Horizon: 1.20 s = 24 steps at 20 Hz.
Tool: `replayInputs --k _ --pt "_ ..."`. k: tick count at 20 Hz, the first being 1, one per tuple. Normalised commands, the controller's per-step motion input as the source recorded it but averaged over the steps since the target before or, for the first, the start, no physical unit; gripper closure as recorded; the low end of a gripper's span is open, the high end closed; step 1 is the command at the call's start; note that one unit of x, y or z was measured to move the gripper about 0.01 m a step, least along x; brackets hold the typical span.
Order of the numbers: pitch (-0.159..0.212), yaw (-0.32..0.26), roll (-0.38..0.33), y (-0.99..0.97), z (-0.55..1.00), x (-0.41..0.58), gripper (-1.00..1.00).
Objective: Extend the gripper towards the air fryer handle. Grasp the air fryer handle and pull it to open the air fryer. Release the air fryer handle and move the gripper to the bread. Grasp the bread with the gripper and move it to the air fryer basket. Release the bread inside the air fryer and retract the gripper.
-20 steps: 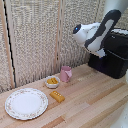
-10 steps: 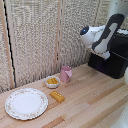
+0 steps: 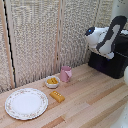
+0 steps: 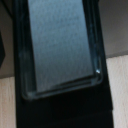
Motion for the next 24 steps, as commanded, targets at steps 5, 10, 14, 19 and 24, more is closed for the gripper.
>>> replayInputs --k 5,10,14,19,24 --pt "0.066 0.031 0.0 -0.09 0.0 0.21 1.0" --pt "0.0 0.0 0.0 0.0 0.0 0.0 1.0" --pt "0.08 -0.047 0.06 0.23 0.06 0.064 1.0" --pt "0.118 -0.136 0.313 0.34 0.09 0.034 1.0" --pt "0.073 -0.124 0.339 0.42 0.06 0.053 1.0"
